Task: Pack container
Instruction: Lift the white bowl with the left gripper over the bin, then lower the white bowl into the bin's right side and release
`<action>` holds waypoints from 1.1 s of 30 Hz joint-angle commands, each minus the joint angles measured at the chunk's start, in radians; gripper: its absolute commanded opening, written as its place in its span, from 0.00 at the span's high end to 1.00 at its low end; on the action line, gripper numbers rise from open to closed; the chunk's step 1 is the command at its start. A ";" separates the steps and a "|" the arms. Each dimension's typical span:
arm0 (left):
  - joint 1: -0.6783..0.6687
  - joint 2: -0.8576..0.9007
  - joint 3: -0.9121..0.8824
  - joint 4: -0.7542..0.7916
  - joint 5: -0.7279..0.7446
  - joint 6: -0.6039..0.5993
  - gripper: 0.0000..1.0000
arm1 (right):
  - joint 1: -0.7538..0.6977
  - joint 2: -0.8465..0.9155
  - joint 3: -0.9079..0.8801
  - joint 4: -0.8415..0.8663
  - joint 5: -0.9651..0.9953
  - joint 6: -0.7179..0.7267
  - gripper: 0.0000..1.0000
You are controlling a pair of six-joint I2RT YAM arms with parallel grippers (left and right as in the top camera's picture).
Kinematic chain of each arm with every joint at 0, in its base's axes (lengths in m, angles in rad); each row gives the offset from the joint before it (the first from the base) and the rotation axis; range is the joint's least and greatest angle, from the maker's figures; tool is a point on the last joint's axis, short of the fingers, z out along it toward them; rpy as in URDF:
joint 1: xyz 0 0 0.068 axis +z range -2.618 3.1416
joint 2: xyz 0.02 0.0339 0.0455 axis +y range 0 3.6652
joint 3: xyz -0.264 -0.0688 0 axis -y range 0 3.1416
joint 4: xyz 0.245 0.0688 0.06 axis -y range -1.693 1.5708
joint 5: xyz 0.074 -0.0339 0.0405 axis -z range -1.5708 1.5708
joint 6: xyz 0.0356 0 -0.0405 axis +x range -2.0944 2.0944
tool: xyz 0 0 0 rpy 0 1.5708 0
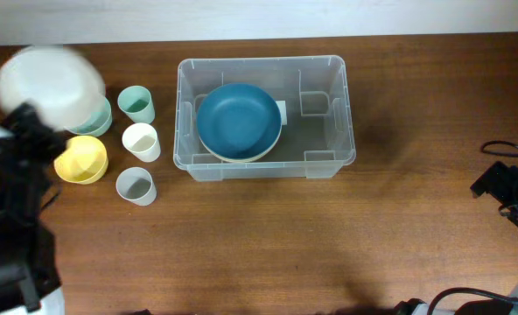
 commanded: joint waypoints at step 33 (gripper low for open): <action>-0.898 0.839 0.006 0.522 -0.285 0.058 0.93 | -0.006 0.005 -0.005 0.000 -0.002 -0.003 0.01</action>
